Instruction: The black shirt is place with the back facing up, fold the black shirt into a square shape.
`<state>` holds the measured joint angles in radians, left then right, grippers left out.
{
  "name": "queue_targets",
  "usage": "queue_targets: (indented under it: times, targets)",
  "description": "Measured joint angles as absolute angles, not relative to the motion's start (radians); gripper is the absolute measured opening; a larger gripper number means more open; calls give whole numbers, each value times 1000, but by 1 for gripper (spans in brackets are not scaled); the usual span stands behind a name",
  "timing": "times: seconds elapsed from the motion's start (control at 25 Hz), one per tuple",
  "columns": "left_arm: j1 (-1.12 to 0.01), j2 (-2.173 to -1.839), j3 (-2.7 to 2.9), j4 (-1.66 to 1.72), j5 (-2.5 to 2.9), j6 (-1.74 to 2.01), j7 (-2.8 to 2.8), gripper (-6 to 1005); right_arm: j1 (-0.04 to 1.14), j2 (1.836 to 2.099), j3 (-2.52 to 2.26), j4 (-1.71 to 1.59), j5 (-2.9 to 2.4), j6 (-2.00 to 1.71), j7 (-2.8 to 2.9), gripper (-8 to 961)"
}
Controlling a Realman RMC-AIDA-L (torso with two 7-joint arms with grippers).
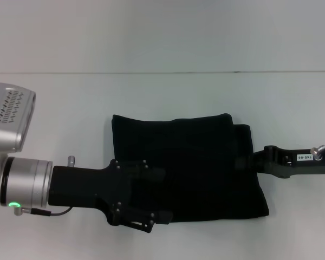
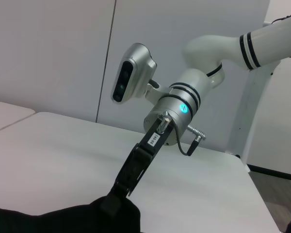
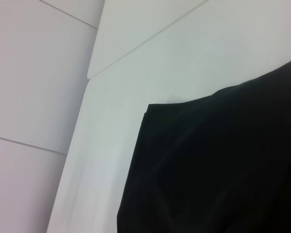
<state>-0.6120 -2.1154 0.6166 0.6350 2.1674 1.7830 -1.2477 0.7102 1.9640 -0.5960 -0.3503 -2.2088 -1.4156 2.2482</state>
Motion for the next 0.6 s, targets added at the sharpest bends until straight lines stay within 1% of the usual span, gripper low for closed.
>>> queue_targets:
  times: [0.08,0.6]
  targets:
    - [-612,-2115,616,635,2167,1785,-1248,937,709,1965,-601,-348,-2214,-1401,2253,31]
    - [-614,-2122,620,632,2167,1782,-1249,936,686,1970,-611,-347,-2271,-1315,2300,178]
